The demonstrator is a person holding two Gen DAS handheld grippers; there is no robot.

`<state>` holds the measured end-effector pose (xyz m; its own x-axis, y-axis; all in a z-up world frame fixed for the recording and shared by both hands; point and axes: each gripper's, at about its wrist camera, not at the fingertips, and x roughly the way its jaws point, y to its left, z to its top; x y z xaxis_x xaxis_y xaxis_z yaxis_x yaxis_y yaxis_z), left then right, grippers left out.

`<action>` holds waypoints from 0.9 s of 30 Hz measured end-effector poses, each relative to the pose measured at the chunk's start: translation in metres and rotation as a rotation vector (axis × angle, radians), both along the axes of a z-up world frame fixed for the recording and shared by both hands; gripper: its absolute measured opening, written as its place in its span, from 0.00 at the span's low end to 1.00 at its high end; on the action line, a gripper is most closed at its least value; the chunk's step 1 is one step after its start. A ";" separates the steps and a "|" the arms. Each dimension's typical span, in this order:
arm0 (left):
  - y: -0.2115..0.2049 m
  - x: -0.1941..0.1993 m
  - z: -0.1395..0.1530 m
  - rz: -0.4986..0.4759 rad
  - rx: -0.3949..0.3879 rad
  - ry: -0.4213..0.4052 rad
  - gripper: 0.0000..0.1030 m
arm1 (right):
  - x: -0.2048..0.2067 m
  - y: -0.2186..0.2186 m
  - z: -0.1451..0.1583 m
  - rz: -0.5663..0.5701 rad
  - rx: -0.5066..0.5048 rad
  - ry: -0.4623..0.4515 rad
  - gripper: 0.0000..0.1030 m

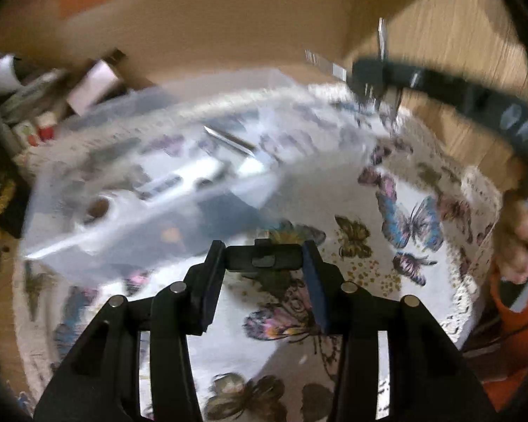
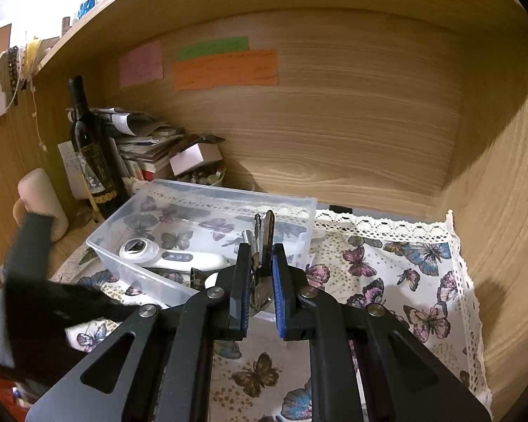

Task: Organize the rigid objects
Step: 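Drop the black clip into the box with the left tool while the right drops the keys in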

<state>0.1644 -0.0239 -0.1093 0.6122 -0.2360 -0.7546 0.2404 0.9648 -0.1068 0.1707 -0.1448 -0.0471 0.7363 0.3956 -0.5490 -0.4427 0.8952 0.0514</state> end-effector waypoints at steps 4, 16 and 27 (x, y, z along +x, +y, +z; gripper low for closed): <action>0.026 -0.005 0.028 0.065 -0.019 -0.088 0.42 | 0.008 0.009 0.000 0.014 -0.014 -0.002 0.10; 0.088 0.029 0.042 0.231 -0.046 -0.125 0.42 | 0.046 0.033 -0.029 0.016 -0.061 0.103 0.10; 0.083 0.046 0.017 0.201 -0.085 -0.047 0.43 | 0.050 0.033 -0.037 0.023 -0.076 0.171 0.11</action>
<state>0.2102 0.0593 -0.0919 0.6870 -0.1676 -0.7070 0.0510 0.9818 -0.1831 0.2207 -0.1116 -0.0839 0.6208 0.3639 -0.6944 -0.4539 0.8890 0.0601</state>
